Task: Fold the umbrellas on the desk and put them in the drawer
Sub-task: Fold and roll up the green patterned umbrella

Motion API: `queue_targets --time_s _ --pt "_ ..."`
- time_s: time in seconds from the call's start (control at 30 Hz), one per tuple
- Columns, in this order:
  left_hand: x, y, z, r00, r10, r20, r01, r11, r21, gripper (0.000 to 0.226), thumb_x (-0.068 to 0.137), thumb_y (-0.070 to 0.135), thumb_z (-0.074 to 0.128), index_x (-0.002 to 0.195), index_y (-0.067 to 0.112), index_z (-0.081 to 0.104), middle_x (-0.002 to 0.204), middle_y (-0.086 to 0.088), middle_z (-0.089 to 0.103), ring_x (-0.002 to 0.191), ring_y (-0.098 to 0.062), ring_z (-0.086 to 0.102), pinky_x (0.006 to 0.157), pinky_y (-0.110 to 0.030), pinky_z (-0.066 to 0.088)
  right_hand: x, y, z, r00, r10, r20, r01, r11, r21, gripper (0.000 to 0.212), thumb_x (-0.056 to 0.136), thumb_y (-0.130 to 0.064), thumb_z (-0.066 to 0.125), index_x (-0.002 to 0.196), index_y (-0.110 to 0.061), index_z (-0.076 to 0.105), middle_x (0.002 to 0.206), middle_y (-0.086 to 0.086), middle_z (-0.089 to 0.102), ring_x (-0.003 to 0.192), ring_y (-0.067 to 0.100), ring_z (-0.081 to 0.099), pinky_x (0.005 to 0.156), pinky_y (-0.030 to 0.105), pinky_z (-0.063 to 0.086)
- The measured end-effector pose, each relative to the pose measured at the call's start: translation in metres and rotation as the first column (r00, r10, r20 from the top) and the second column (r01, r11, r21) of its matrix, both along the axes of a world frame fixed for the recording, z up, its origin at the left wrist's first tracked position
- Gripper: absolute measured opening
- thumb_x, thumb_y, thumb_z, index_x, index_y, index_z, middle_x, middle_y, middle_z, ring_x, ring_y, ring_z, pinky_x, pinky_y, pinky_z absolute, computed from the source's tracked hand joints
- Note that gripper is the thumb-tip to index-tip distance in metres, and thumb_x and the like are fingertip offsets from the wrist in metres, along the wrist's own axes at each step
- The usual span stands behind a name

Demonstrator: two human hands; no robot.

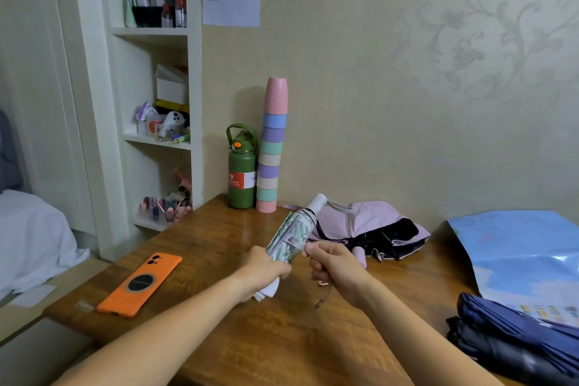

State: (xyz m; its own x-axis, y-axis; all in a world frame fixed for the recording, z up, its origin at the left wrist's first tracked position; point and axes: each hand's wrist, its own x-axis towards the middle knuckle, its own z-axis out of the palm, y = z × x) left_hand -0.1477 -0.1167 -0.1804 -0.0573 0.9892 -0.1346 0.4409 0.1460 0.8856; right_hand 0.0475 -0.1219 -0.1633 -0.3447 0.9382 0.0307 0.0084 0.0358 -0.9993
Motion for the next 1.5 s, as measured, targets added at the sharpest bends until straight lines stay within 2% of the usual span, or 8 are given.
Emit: queue_targets --time_s 0.2,0.37,0.53,0.7,0.87,1.0,1.37,1.5 --pt "0.006 -0.012 0.004 0.908 -0.171 0.382 0.245 0.957 -0.156 0.042 0.06 0.023 0.074 0.098 0.008 0.066 0.081 -0.007 0.065 0.065 -0.02 0.059 0.058 -0.027 0.049 0.002 0.001 -0.005 0.96 -0.237 0.148 0.226 0.97 0.09 0.038 0.089 -0.049 0.074 0.077 -0.014 0.064 0.054 -0.009 0.038 0.048 0.009 0.035 0.051 0.028 0.04" --pt "0.003 -0.011 -0.003 0.521 -0.332 0.786 0.67 0.729 -0.136 0.017 0.078 0.017 0.062 0.094 0.011 0.057 0.068 0.002 0.05 0.047 -0.01 0.047 0.049 -0.023 0.044 0.007 -0.004 0.003 0.981 -0.171 0.089 0.166 0.984 0.058 0.045 0.083 -0.051 0.081 0.081 -0.016 0.052 0.054 -0.005 0.033 0.044 0.009 0.023 0.043 0.024 0.022" --pt "0.006 -0.01 -0.006 0.249 -0.466 0.849 0.896 0.444 -0.018 0.019 0.083 0.023 0.061 0.099 0.014 0.057 0.068 0.008 0.055 0.05 -0.005 0.052 0.056 -0.02 0.047 0.01 -0.008 -0.001 0.996 -0.044 -0.071 0.045 0.999 0.003 0.039 0.08 -0.043 0.079 0.061 -0.027 0.049 0.054 -0.003 0.023 0.047 0.012 0.013 0.045 0.026 0.013" --pt "0.016 -0.014 0.002 0.574 -0.472 0.669 0.743 0.643 -0.184 0.028 0.082 0.026 0.071 0.101 0.01 0.06 0.081 -0.003 0.065 0.063 -0.017 0.066 0.069 -0.033 0.058 0.009 -0.014 0.004 0.987 -0.145 -0.074 0.143 0.989 -0.034 0.036 0.09 -0.027 0.075 0.062 -0.022 0.054 0.046 -0.005 0.034 0.037 0.009 0.024 0.038 0.021 0.02" --pt "0.04 -0.017 0.01 0.963 -0.267 0.038 0.268 0.962 -0.048 0.033 0.078 0.024 0.079 0.106 0.013 0.065 0.09 -0.005 0.072 0.074 -0.022 0.071 0.076 -0.041 0.063 -0.005 -0.008 0.001 0.912 -0.409 0.025 0.409 0.907 -0.101 0.029 0.088 -0.03 0.078 0.089 -0.006 0.061 0.043 -0.009 0.053 0.031 0.005 0.039 0.035 0.021 0.03" --pt "0.057 -0.034 0.003 0.835 0.133 -0.535 0.001 0.97 0.244 0.043 0.083 0.042 0.072 0.114 0.024 0.049 0.109 -0.002 0.066 0.104 -0.028 0.067 0.08 -0.035 0.052 -0.017 0.003 -0.013 0.88 -0.469 0.076 0.475 0.864 -0.166 0.058 0.072 -0.051 0.083 0.102 -0.004 0.067 0.056 0.001 0.059 0.038 0.013 0.035 0.04 0.025 0.029" --pt "0.014 -0.012 -0.008 0.911 0.072 -0.405 -0.013 0.989 0.148 0.031 0.071 0.049 0.066 0.092 0.026 0.064 0.088 0.008 0.07 0.08 -0.017 0.067 0.063 -0.026 0.049 0.014 0.003 0.006 0.965 -0.01 0.262 0.03 0.997 -0.074 0.03 0.102 -0.034 0.062 0.094 -0.007 0.073 0.063 -0.002 0.048 0.048 0.011 0.046 0.045 0.022 0.039" --pt "0.008 -0.009 -0.005 0.983 0.058 -0.174 -0.039 0.993 0.108 0.025 0.073 0.04 0.074 0.089 0.022 0.071 0.083 0.004 0.073 0.076 -0.016 0.069 0.06 -0.025 0.049 0.02 0.004 0.008 0.982 0.066 0.177 -0.044 0.991 -0.126 0.025 0.101 -0.031 0.064 0.091 -0.01 0.071 0.083 0.006 0.067 0.08 0.021 0.071 0.076 0.033 0.06"
